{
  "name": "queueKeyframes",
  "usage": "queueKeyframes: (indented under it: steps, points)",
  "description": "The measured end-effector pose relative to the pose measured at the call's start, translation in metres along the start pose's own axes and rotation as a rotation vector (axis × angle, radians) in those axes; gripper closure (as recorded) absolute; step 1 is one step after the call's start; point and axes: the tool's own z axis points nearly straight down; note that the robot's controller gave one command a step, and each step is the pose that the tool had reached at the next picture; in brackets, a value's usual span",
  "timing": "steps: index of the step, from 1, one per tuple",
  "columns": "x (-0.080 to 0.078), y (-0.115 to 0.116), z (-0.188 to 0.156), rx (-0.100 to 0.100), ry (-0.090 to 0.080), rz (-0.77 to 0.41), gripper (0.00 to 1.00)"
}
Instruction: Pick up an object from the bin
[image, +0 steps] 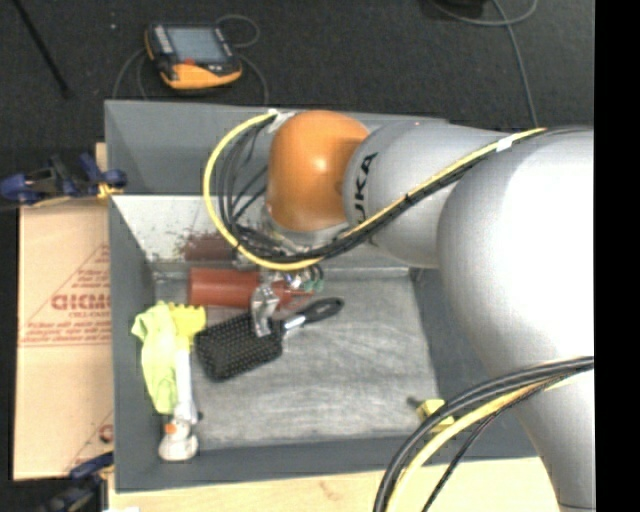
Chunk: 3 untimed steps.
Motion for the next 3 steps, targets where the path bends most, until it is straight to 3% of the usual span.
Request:
queueKeyframes:
  steps: [3]
  points:
    - [0.001,-0.002,-0.028,0.006,0.013,-0.001,1.0]
